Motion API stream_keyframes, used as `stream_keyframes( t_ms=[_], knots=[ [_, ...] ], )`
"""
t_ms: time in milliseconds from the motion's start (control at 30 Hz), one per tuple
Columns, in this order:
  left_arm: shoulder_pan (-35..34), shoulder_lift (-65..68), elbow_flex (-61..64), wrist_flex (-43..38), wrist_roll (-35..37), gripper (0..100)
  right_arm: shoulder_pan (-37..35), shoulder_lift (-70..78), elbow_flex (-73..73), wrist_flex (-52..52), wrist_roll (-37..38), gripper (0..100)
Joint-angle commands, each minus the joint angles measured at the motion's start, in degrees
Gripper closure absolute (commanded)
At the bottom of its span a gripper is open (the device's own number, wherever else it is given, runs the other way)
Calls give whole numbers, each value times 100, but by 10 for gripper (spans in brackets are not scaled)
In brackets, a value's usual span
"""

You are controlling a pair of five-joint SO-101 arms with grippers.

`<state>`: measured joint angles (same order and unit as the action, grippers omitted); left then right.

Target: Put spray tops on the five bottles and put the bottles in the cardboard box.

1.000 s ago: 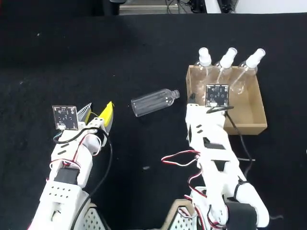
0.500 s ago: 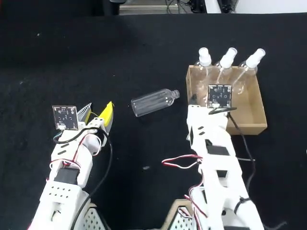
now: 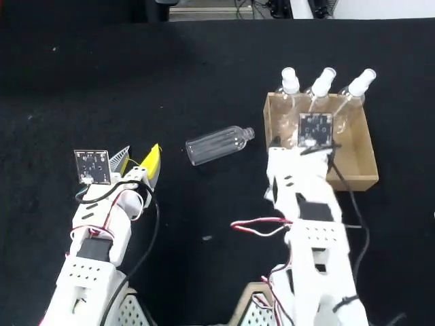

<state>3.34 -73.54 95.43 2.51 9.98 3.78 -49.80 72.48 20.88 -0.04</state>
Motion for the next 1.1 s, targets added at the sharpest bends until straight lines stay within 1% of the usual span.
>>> stream_keyframes(
  t_ms=[0, 100, 200, 333, 433, 500, 567, 633, 700, 767, 833, 900, 967, 1067],
  knots=[
    [66, -26, -22, -132, 44, 798, -70, -391, -927, 1257, -18, 627],
    [66, -26, -22, -132, 44, 798, -79, -558, -1367, 2004, -62, 627],
    [66, -26, -13, -132, 44, 798, -44, -778, -1727, 2593, -352, 627],
    [66, -26, -22, -88, 44, 798, -44, -1174, -2009, 3358, -422, 628],
    [75, 18, -40, -79, -220, 799, -35, -1481, -2088, 3868, -413, 633],
    [75, 0, -75, 44, -369, 800, -35, -1710, -2132, 4229, -378, 666],
    [75, -9, -382, 571, -448, 800, -35, -1956, -2229, 4615, -369, 709],
    [66, 26, -901, 1380, -466, 798, -35, -2185, -2369, 5037, -352, 739],
    [75, 26, -1420, 2136, -466, 798, -35, -2325, -2440, 5257, -26, 747],
    [48, 35, -1886, 2708, -475, 797, -114, -2404, -2360, 5301, 484, 747],
    [40, 35, -2255, 3077, -571, 797, -396, -2440, -2070, 5284, 1073, 747],
    [84, 44, -2484, 3279, -870, 797, -844, -2457, -1675, 5310, 1407, 747],
    [180, 141, -2668, 3341, -1090, 797, -1284, -2457, -1279, 5248, 1292, 747],
    [321, 747, -3073, 3358, -1248, 797, -1864, -2457, -743, 4818, 844, 747]
  ],
)
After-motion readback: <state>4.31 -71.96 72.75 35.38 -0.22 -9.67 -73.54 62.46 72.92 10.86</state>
